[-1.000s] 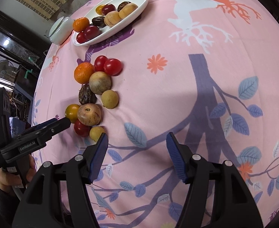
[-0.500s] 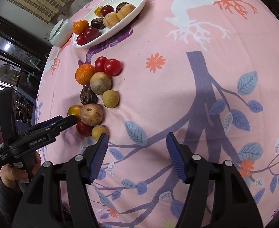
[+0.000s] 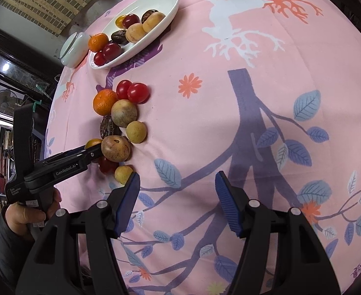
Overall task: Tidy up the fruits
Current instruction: 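Grasp the olive-yellow tomato with left tool while right tool grasps a brown round fruit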
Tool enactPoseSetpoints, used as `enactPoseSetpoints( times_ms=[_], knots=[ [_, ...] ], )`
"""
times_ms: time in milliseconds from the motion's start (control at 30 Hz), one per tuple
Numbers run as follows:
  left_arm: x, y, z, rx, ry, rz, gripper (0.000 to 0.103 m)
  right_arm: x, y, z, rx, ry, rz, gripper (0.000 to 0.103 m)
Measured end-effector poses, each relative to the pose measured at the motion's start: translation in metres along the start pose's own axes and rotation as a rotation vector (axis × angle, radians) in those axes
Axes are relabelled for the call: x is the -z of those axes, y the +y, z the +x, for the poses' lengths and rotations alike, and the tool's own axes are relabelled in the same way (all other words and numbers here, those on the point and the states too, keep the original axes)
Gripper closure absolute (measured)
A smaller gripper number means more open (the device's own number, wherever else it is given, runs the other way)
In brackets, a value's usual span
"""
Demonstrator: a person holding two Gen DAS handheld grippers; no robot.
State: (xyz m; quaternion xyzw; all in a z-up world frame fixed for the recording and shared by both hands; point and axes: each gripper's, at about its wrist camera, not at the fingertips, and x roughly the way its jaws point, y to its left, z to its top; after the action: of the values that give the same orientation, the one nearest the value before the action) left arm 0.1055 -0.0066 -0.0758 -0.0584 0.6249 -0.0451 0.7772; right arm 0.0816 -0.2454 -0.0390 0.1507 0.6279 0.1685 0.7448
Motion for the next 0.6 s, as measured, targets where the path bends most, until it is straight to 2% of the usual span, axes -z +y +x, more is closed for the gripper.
enactPoseSetpoints(
  times_ms=[133,267,433,600],
  knots=[
    [0.007,0.008,-0.004,0.023,0.007,-0.047,0.063,-0.001,0.003,0.001,-0.002,0.003,-0.009,0.039],
    [0.018,0.015,-0.016,0.026,-0.007,-0.052,0.063,-0.002,0.015,0.004,0.012,0.006,-0.060,0.039],
    [0.028,0.027,-0.031,0.030,-0.020,-0.078,0.063,0.002,0.045,0.015,0.022,0.026,-0.181,0.039],
    [0.035,0.038,-0.039,0.031,-0.033,-0.108,0.063,0.002,0.077,0.030,-0.017,0.048,-0.246,0.039]
  ],
)
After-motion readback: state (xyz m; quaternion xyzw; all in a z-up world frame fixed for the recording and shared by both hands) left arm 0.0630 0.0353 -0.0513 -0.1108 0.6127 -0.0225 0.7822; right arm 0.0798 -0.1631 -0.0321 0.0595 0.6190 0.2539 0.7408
